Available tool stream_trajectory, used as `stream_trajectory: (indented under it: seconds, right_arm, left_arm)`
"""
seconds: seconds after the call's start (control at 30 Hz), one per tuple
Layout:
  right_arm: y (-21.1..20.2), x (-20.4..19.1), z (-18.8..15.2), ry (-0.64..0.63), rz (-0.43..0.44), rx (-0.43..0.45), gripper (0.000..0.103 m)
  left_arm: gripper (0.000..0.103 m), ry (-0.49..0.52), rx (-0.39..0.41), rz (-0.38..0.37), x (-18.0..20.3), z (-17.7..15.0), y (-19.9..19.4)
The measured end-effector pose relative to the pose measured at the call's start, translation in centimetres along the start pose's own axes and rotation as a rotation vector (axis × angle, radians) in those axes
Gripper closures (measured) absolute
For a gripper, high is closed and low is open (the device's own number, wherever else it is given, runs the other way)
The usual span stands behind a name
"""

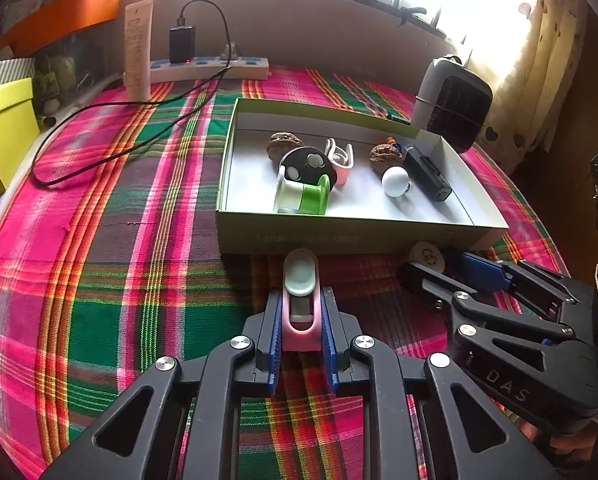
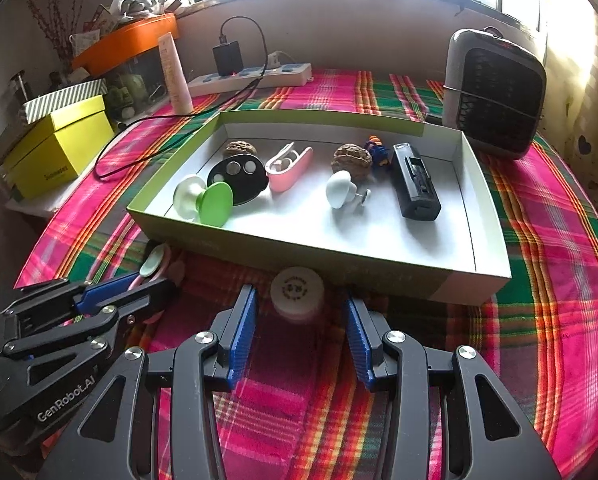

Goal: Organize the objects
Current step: 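Close the left tool on the pink holder while the right tool closes on the white container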

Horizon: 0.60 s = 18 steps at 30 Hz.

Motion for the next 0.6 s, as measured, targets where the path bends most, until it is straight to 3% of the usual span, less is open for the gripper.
stream_trajectory:
  seconds: [0.6]
  right_arm:
    - [0.09,0.41,0.04,0.016,-0.042,0.007,0.059]
  left_arm:
    - [0.086,-0.001,0.000,0.001,-0.04,0.07,0.00]
Point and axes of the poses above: each gripper's, at about its wrist camera, not at the fingertips, and y roughly the way its jaws point, x to its right, z to its top, the point moved 9 cm from there along y, roughly the way its jaws point, and after that the axes turned 7 degrees about x, right-handed, at the moved point
